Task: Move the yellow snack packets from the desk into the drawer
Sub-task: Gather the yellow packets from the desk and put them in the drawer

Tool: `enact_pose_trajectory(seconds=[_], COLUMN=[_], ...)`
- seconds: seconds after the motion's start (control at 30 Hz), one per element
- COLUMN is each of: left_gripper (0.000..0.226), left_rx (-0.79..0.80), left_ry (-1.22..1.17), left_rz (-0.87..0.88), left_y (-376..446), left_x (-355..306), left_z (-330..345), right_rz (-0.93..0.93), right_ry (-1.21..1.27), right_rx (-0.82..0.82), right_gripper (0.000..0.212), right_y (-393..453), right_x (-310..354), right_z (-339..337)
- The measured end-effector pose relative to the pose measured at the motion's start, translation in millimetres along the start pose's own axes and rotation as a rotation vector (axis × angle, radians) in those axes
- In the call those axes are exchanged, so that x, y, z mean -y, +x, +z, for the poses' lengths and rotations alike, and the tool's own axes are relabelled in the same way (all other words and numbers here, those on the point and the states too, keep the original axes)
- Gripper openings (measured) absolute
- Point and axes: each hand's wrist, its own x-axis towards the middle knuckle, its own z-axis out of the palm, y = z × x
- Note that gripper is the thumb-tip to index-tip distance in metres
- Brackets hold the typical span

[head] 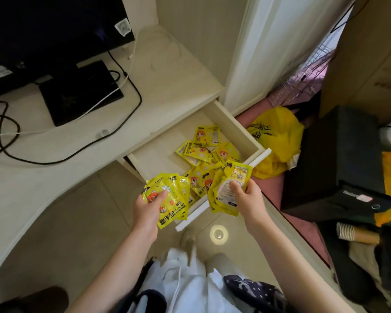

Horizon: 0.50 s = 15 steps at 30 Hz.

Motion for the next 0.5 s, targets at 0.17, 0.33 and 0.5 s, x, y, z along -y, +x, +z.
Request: enact_pose_trajectory(seconds=[0.17,0.33,0.5], left_gripper=[0.020,0.021,0.018], left_rx=[-0.045,-0.133,-0.308], left_ry=[-0.049,-0.115,-0.147], left_rz=[-0.049,-0.087,-0.135], left_y=[20,30,37], left_x=[-8,-8,0], left_z=[32,62,96], right_rz=[0.008,-0.007,0.039], right_ry=[-0.139,-0.271,-0.336], right_rx=[0.044,0.152,0.312], right_gripper=[0.028,0.028,0.024], right_y=[46,95,140], right_x=[23,42,54], right_z=[4,2,2])
